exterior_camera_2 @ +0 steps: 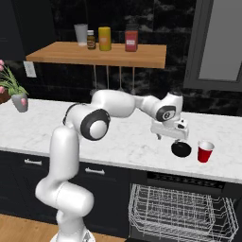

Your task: Pick up the cup and bowl from the counter, place them in the dishwasher, and close the dishwasher door.

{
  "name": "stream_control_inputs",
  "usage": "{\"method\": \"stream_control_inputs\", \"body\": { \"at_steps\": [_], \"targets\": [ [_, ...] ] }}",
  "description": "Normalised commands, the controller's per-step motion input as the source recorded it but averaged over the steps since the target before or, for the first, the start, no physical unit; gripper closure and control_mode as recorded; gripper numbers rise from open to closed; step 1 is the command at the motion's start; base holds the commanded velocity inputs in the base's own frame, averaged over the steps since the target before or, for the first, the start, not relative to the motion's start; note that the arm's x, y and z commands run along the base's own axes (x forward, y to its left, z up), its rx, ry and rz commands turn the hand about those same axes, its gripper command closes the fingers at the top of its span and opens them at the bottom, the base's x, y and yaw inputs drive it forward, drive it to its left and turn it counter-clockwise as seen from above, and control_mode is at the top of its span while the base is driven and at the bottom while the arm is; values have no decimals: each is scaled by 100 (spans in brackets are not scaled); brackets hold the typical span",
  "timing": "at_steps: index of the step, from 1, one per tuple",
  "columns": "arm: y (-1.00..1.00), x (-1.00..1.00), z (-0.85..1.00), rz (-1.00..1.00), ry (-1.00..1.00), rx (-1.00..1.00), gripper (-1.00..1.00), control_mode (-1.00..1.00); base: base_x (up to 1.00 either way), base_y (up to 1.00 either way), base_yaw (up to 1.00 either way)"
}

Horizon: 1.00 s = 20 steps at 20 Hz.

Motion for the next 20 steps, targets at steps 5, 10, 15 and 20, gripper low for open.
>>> {"method": "stream_control_inputs", "body": {
  "at_steps": [5, 10, 15, 20],
  "targets": [
    [-16, 0, -61, -2, 3, 0, -100, -100, 0, 0, 0],
    [-23, 6, -10, -1, 1, 1, -100, -100, 0, 0, 0],
    [-4, 11, -1, 0, 5, 0, -100, -100, 0, 0, 0],
    [0, 32, -4, 0, 3, 0, -100, -100, 0, 0, 0]
  ]
}}
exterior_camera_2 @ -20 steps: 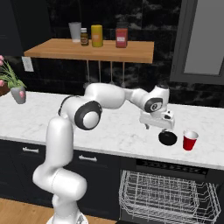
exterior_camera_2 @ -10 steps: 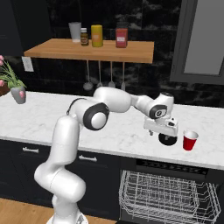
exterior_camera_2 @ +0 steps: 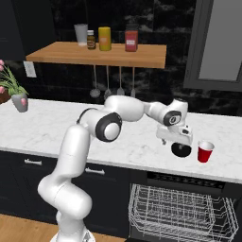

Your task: Pick up the cup and bowl from the counter, place them in the dishwasher, and close the dishwasher door.

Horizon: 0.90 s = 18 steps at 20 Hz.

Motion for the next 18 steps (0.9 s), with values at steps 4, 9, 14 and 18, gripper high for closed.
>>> {"method": "stream_control_inputs", "body": {
  "at_steps": [4, 9, 14, 18],
  "targets": [
    [0, 12, -16, 0, 0, 0, -100, -100, 0, 0, 0],
    [0, 0, -39, 0, 0, 0, -100, -100, 0, 0, 0],
    [0, 0, -33, 0, 0, 0, -100, -100, 0, 0, 0],
    [0, 0, -8, 0, 0, 0, -100, -100, 0, 0, 0]
  ]
}}
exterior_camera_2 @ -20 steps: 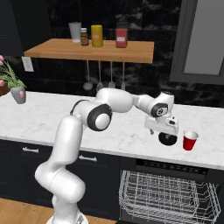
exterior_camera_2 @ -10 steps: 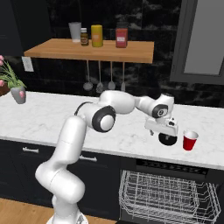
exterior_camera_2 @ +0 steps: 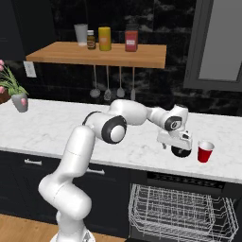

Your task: Pick up the cup and bowl from the counter, place them in the dishwasher, and close the dishwasher door.

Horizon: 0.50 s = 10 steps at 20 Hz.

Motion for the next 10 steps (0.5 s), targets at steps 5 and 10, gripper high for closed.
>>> {"method": "stream_control_inputs", "body": {
  "at_steps": [5, 10],
  "targets": [
    [0, 0, 0, 0, 0, 0, 100, -100, 0, 0, 0],
    [0, 0, 0, 0, 0, 0, 100, -100, 0, 0, 0]
  ]
}}
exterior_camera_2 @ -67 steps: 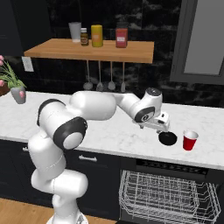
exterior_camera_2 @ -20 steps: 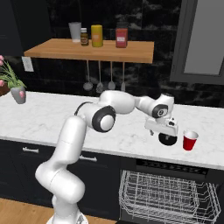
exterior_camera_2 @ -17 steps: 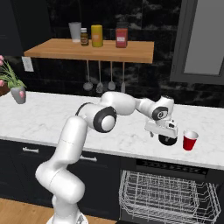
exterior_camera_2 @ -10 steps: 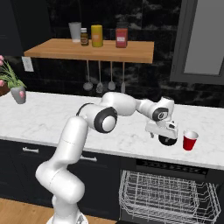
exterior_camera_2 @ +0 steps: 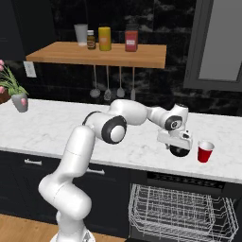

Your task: Pick up the cup and bowl from the counter, place them in the dishwasher, and close the dishwasher door.

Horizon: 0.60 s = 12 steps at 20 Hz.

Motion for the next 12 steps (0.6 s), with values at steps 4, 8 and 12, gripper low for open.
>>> {"method": "stream_control_inputs", "body": {
  "at_steps": [4, 8, 12],
  "targets": [
    [0, -1, 0, 0, 0, 0, 100, -100, 0, 0, 0],
    [8, -52, 0, 0, -5, 0, 100, -100, 0, 0, 0],
    [44, -93, 0, 4, -13, 0, 100, -100, 0, 0, 0]
  ]
}}
